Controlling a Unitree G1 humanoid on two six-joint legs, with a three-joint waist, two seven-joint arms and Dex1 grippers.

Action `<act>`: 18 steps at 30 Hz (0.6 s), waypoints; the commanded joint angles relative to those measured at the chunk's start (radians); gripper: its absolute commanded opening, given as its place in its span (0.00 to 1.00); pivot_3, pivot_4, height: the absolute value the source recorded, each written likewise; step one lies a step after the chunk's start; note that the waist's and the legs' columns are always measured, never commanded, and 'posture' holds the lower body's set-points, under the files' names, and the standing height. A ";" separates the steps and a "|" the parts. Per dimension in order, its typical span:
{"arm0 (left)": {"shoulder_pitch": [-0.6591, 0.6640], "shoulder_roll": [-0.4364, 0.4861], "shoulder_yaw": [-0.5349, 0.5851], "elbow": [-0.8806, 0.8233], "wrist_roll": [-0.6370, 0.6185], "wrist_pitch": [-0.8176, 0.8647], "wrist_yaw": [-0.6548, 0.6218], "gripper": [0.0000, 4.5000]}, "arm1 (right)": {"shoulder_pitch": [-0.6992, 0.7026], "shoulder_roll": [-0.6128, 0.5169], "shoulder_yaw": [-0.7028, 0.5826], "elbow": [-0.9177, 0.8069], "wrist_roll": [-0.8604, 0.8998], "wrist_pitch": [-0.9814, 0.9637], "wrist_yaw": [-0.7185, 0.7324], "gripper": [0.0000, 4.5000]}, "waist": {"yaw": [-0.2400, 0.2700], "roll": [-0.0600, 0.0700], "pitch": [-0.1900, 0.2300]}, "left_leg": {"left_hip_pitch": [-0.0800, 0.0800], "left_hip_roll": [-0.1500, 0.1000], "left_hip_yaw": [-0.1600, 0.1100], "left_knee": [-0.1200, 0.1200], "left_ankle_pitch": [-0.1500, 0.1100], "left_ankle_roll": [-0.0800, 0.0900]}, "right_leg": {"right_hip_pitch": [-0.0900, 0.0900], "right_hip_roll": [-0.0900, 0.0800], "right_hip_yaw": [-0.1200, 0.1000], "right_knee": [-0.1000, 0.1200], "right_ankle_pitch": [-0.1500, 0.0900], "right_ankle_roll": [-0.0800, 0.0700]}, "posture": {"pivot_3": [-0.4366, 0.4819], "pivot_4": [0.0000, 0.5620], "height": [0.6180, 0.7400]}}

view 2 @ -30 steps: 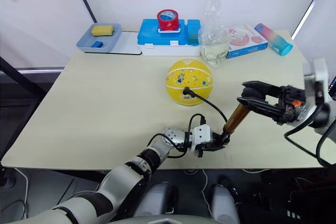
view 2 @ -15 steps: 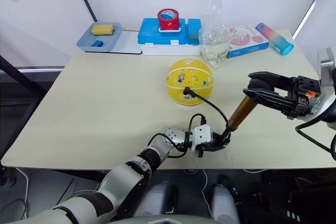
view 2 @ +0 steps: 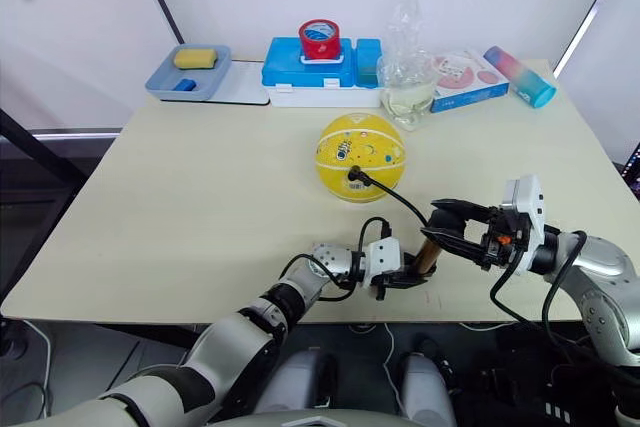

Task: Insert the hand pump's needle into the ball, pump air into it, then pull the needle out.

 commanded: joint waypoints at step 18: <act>0.031 0.018 -0.036 0.046 0.051 0.014 -0.021 0.26 | -0.218 -0.251 -0.425 -0.038 0.519 0.386 -0.101 0.46 | 0.004 0.002 0.002 | -0.003 0.000 0.000 0.000 0.000 0.000 | -0.001 -0.001 0.000 -0.001 0.000 0.000 | 0.48 0.27 1.00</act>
